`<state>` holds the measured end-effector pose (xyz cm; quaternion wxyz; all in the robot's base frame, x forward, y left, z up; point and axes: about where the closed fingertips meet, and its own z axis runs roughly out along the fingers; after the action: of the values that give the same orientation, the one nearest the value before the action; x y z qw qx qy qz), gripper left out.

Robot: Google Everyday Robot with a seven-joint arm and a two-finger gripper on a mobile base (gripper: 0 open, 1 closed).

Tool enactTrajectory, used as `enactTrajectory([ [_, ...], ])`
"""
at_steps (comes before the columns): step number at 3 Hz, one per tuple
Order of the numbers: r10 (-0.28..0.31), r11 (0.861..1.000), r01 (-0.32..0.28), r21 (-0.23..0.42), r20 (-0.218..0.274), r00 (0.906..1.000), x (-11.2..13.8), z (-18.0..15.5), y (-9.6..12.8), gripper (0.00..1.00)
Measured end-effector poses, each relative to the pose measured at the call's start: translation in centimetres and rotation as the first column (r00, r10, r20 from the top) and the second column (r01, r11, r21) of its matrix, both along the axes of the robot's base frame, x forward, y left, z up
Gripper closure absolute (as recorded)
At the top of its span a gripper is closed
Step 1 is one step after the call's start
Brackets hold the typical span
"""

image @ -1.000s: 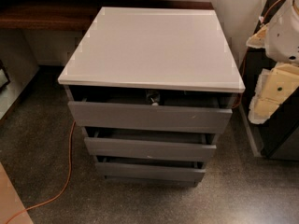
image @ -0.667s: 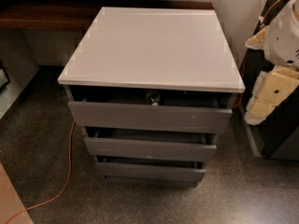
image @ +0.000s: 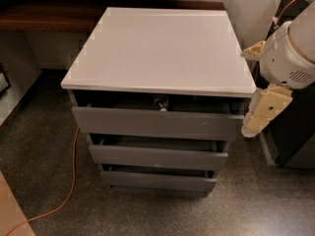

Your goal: Pick blue plastic bottle from top drawer and place on counter

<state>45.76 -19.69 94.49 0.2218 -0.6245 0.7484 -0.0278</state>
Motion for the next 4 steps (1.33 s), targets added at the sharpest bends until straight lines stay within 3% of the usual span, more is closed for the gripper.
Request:
enactTrajectory([
  [2,0.063,0.998,-0.063,0.015,-0.039,0.9972,1.1,-5.5,0.7,0.00],
  [4,0.073,0.997,-0.073,0.013,-0.052,0.9960,2.7,-11.4,1.3,0.00],
])
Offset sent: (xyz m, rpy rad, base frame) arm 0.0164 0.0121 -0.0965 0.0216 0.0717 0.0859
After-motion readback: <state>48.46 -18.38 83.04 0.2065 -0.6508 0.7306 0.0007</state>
